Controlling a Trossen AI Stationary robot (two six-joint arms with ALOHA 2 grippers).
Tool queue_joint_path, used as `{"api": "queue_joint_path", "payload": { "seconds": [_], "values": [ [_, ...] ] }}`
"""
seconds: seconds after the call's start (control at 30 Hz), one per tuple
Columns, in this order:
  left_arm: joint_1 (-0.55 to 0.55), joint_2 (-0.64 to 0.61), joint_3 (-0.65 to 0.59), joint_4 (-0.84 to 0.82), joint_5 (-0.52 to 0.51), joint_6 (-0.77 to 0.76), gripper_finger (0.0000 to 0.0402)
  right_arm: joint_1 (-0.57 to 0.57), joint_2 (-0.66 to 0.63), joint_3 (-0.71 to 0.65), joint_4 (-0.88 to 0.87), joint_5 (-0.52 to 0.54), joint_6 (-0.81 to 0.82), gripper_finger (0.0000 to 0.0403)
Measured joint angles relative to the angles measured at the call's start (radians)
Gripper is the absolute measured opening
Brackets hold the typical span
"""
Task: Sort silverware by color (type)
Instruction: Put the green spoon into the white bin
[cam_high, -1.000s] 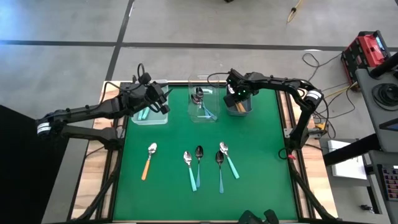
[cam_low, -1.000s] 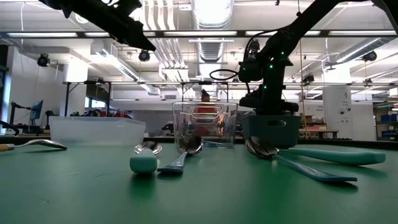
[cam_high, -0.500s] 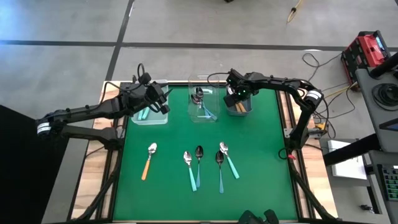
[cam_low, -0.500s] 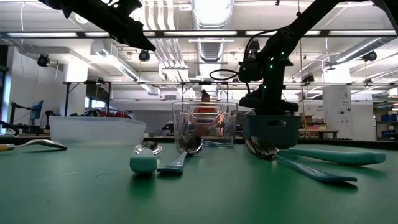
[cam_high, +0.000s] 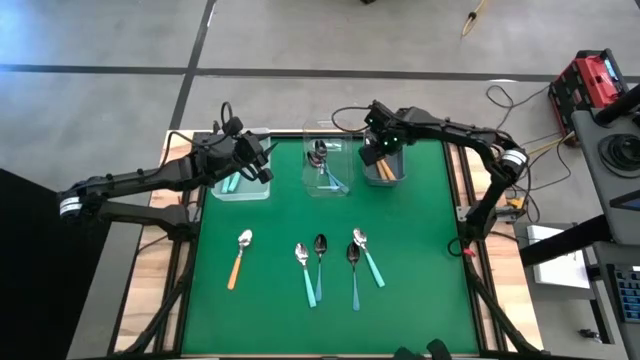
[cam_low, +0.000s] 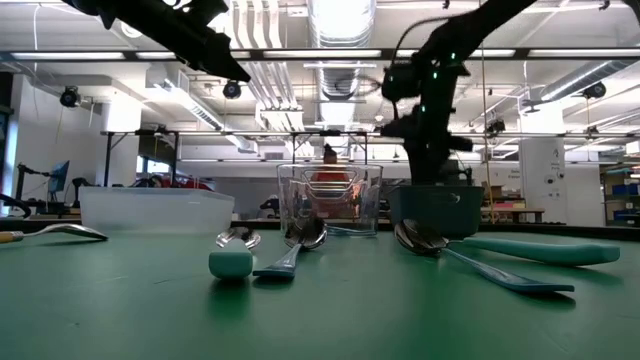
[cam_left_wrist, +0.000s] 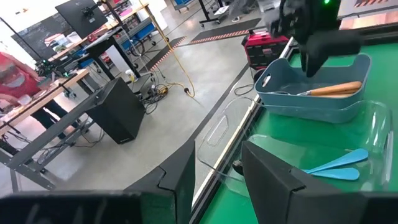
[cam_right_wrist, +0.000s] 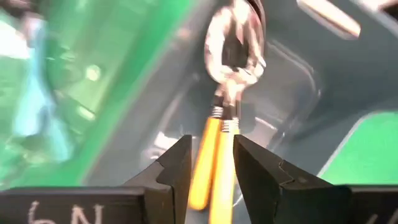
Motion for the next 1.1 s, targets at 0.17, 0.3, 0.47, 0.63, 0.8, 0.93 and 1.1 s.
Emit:
{"api": "queue_joint_path", "payload": {
  "seconds": [0.17,0.3,0.47,0.63,0.8,0.93,1.1],
  "values": [
    [-0.003,0.000,0.000,-0.045,0.003,-0.105,0.0113,0.058,-0.100,0.000,-0.001,0.021,-0.039,0.0095],
    [-0.016,0.000,0.000,-0.137,0.003,-0.214,0.0113,0.129,-0.193,-0.029,0.011,0.088,-0.078,0.0088],
    [-0.049,0.000,0.000,-0.227,0.003,-0.346,0.0113,0.220,-0.322,-0.109,0.112,0.110,-0.097,0.0082],
    [-0.093,0.000,0.000,-0.266,0.004,-0.436,0.0113,0.306,-0.450,-0.244,0.276,0.111,-0.120,0.0083],
    [-0.138,0.000,0.000,-0.270,0.011,-0.509,0.0113,0.365,-0.552,-0.398,0.446,0.111,-0.144,0.0081],
    [-0.167,0.000,0.000,-0.272,0.065,-0.587,0.0113,0.389,-0.595,-0.488,0.537,0.107,-0.158,0.0076],
    [-0.208,0.000,0.000,-0.276,0.147,-0.727,0.0113,0.411,-0.617,-0.561,0.617,0.106,-0.184,0.0075]
  ]
}}
